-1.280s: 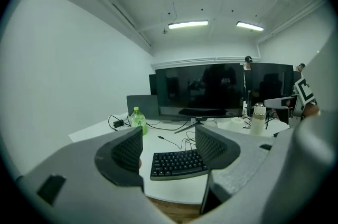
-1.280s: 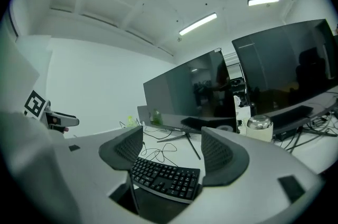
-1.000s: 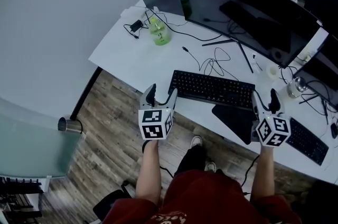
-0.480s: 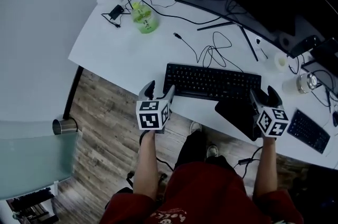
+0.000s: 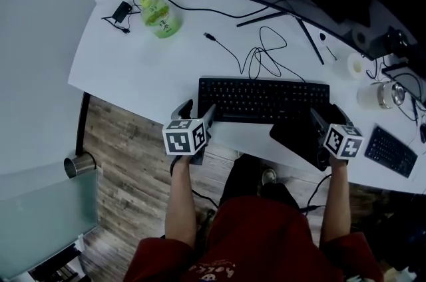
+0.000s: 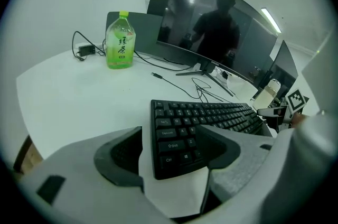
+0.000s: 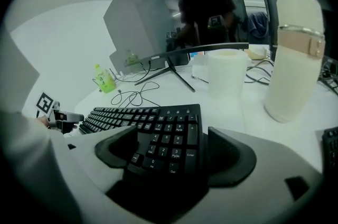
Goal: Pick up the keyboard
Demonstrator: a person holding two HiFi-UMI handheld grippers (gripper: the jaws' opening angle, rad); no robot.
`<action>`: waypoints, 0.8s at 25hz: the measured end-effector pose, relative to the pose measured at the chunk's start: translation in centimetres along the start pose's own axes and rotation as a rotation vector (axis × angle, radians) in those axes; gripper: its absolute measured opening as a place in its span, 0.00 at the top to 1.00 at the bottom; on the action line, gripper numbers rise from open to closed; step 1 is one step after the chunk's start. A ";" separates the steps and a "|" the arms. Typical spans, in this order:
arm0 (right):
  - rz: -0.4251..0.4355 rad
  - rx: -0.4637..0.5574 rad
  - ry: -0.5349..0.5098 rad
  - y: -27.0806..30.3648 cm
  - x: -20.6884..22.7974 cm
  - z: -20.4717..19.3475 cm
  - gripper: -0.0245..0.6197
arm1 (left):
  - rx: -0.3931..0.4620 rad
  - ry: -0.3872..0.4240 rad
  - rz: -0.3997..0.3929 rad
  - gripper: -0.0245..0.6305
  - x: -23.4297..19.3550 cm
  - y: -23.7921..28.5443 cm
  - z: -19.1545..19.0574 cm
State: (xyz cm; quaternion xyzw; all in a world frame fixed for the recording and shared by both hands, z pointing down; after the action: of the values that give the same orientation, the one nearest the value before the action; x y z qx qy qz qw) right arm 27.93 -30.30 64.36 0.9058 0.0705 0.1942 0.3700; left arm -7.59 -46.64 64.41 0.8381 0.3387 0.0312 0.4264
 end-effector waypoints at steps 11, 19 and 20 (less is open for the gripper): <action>-0.035 -0.133 0.006 2.3 0.2 -1.5 0.33 | -0.075 -0.051 -0.053 0.46 -0.3 2.6 -0.3; -0.040 -0.156 0.003 2.5 0.1 -1.4 0.33 | -0.172 0.013 -0.067 0.49 0.0 2.9 -0.1; -0.040 -0.160 0.004 2.5 0.1 -1.4 0.33 | -0.174 0.016 -0.057 0.49 0.1 2.9 -0.1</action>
State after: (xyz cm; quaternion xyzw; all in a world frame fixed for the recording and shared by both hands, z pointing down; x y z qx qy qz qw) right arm 27.46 -31.18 67.07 0.8714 0.0735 0.1934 0.4447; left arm -5.96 -47.74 66.58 0.7878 0.3617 0.0550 0.4955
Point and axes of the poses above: the fingertips, and each gripper's own axes: y forward along the fingers, x to its right, z out of its top, the point moved 3 cm from there along -y, backward along the fingers, and after that the axes turned 2 degrees about y, right-handed, at the moved point
